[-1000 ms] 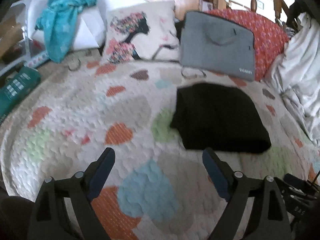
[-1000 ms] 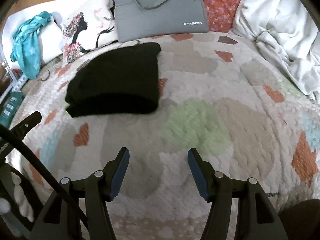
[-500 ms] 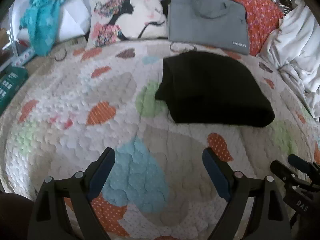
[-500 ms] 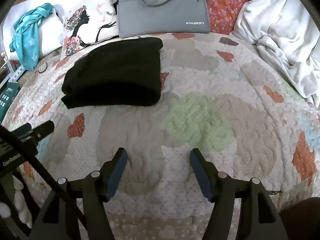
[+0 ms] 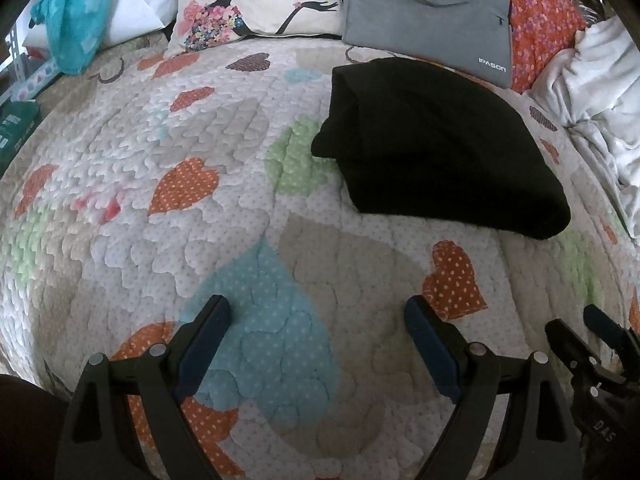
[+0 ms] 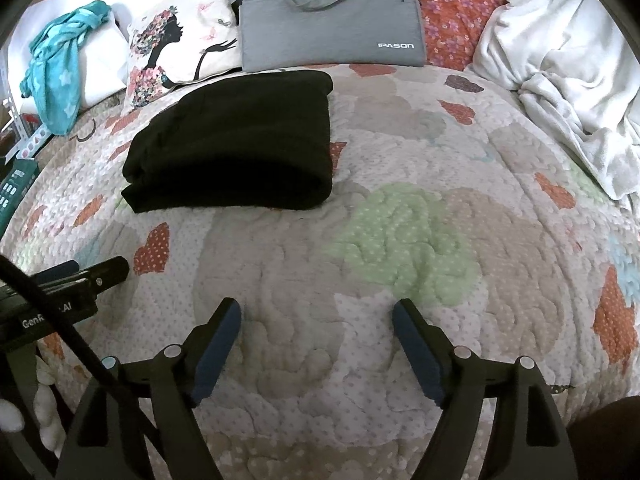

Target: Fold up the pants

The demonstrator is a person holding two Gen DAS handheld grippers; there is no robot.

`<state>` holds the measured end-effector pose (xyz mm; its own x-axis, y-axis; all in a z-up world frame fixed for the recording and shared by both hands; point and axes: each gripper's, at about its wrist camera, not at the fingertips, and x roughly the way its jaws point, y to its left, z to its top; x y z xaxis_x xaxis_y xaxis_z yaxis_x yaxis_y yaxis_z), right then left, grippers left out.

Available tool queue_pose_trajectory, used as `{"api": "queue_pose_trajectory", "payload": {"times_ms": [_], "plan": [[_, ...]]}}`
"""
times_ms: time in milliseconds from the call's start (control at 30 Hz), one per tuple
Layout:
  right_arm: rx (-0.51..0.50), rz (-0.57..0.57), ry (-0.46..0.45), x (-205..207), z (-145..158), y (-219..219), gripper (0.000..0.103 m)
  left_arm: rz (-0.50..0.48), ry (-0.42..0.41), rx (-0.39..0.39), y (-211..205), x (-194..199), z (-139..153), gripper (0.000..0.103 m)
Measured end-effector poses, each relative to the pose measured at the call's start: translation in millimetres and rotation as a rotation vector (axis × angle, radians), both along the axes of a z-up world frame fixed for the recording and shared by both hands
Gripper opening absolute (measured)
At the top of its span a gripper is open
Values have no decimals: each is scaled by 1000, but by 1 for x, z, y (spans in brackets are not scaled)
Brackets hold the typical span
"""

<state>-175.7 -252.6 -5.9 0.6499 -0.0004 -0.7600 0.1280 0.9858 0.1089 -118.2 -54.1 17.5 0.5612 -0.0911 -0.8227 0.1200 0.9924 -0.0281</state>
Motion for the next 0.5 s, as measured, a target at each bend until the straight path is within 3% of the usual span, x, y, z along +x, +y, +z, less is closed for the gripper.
{"api": "queue_pose_trajectory", "payload": {"times_ms": [200, 500], "plan": [[3, 0, 0, 2, 0, 1, 85, 3, 2, -16, 0, 5, -4, 103], [4, -3, -5, 2, 0, 1, 86, 21, -26, -10, -2, 5, -5, 103]]}}
